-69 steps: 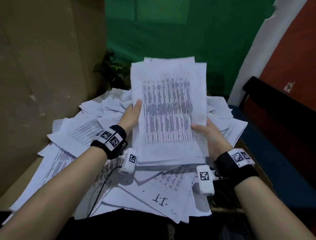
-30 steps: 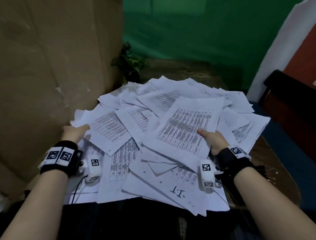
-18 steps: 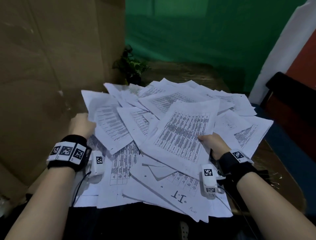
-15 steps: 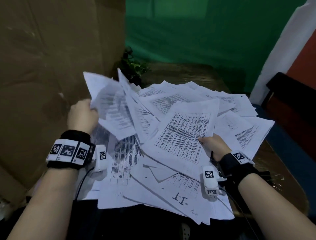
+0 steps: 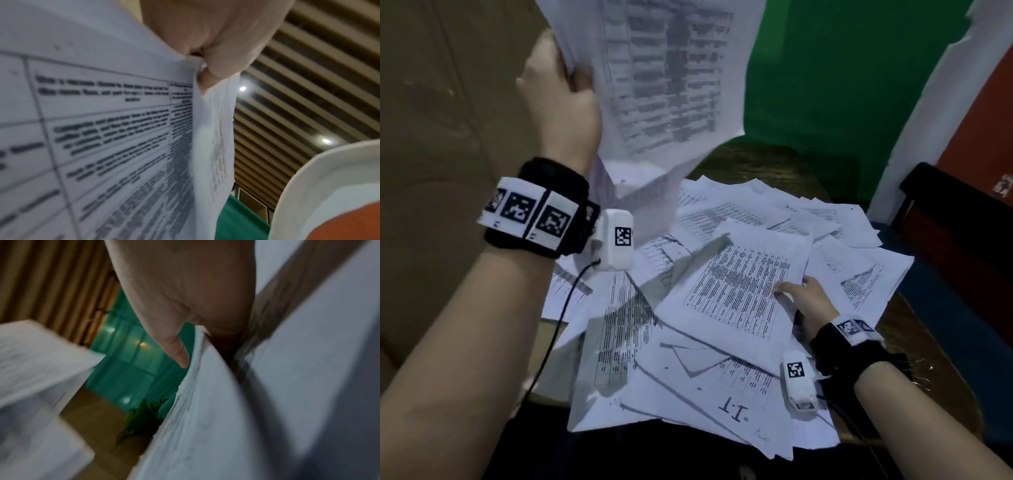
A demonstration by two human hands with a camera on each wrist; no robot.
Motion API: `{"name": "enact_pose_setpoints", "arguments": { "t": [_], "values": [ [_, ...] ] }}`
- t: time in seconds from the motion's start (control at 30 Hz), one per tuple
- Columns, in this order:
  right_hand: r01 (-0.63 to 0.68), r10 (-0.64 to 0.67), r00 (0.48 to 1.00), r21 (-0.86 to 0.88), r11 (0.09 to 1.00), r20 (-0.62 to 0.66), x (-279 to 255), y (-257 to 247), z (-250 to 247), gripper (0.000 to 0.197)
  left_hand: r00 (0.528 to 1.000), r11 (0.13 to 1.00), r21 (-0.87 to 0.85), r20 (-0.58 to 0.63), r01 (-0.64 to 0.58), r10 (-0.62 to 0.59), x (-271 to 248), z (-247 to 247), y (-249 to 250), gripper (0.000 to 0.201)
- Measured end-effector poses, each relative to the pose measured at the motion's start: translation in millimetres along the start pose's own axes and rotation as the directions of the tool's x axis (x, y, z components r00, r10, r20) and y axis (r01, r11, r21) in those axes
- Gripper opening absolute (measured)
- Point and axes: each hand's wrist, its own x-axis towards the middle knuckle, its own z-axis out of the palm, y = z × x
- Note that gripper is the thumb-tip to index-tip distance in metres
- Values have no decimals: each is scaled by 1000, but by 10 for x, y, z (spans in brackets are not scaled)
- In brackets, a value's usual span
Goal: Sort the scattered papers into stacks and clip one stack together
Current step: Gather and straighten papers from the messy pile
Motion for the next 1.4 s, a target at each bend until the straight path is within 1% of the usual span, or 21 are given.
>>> {"name": "enact_pose_setpoints", "arguments": {
  "t": [0.07,0.1,0.13,0.2,0.23,0.3,0.37,0.4,0.5,0.57,0.6,0.67,0.73,0.8,0.93,1.03,1.13,1.23,1.27,1.33,1.4],
  "values": [
    [81,-115,982,-216,973,-151,-104,-172,-28,69,985,976,-131,28,172,-169,-113,118,-112,6],
    [150,-206,962,-284,947,-177,-175,-286,-25,79,961,948,-158,58,275,-269,-210,166,-140,14],
    [229,-275,951,-279,933,-141,-257,-402,-21,86,926,907,-188,98,376,-364,-328,220,-164,24],
    [256,-254,966,-74,964,44,-424,-655,20,96,852,809,-266,182,524,-492,-623,331,-216,32],
    [209,-210,968,19,978,140,-486,-767,56,94,819,766,-289,221,574,-530,-757,376,-220,31],
    [166,-198,952,151,975,232,-584,-920,123,73,759,696,-304,301,650,-577,-993,457,-251,24],
    [119,-182,960,278,953,214,-586,-965,206,45,678,611,-319,490,724,-548,-1198,514,-269,9],
    [109,-167,972,312,944,164,-586,-968,237,44,623,554,-330,599,764,-502,-1288,543,-303,16],
    [84,-88,996,351,933,-4,-444,-883,293,44,441,377,-301,817,876,-371,-1490,523,-410,65],
    [96,-77,995,335,937,-69,-308,-770,298,46,331,420,-186,893,889,-305,-1599,487,-449,80],
    [101,-75,993,314,944,-93,-267,-715,283,49,295,459,-140,912,878,-286,-1657,486,-487,77],
    [112,-74,988,295,949,-138,-214,-657,252,47,290,496,-114,910,861,-295,-1751,484,-541,68],
    [154,-101,974,268,951,-201,-150,-647,209,35,314,466,-140,894,874,-321,-1790,494,-623,63],
    [225,-171,952,201,953,-256,-141,-672,137,39,346,442,-172,870,880,-350,-1799,490,-654,57],
    [302,-232,926,217,928,-297,-56,-703,-46,39,409,463,-215,833,860,-373,-1764,474,-665,46],
    [353,-244,890,246,902,-385,95,-734,-272,32,421,465,-215,814,859,-400,-1713,442,-722,42],
    [400,-277,885,306,864,-374,90,-855,-471,28,411,456,-190,791,870,-454,-1687,412,-755,36],
    [341,-249,930,378,861,-270,61,-935,-534,32,393,387,-193,740,902,-546,-1728,456,-721,25],
    [296,-231,947,336,894,-223,62,-921,-531,35,382,355,-199,720,913,-579,-1756,495,-702,27],
    [207,-185,960,88,974,-211,102,-846,-484,35,345,281,-208,681,937,-646,-1824,594,-667,34],
    [98,-146,943,-167,981,-300,-2,-724,-353,33,302,187,-240,669,953,-679,-1890,697,-625,34]
  ]
}}
